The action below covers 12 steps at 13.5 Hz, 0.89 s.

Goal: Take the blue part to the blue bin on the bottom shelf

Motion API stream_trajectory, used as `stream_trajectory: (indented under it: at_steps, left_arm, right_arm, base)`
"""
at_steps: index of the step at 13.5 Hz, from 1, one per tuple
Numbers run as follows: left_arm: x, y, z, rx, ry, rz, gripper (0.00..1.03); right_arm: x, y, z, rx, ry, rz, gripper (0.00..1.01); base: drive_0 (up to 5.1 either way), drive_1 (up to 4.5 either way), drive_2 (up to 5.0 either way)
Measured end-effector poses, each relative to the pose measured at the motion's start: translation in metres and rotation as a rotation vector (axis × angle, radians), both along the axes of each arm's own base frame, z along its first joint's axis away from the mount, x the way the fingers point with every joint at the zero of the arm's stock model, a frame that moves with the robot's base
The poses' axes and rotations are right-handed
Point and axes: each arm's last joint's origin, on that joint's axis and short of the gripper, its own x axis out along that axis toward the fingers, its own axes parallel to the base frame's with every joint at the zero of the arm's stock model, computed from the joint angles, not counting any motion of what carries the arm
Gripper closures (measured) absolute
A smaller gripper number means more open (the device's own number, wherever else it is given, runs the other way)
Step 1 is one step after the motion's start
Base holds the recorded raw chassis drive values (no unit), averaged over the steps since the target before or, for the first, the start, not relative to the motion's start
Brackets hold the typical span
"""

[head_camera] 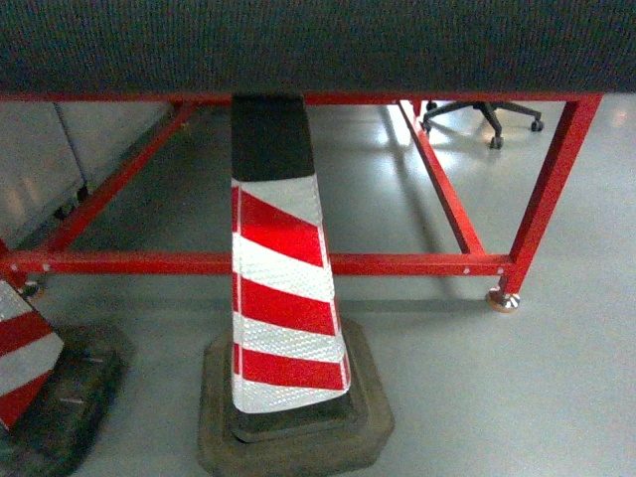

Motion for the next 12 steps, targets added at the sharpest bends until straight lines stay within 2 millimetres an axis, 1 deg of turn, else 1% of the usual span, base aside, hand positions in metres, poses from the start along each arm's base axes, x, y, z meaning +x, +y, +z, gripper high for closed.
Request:
stream_trajectory:
  at_steps: [12]
  left_arm:
    - [0.0000, 0.0000, 0.0000, -0.001, 0.000, 0.002, 0.05]
  right_arm:
    - [0.0000, 0.0000, 0.0002, 0.002, -0.002, -0.002, 0.03]
  base:
    - [0.0, 0.00, 0.0]
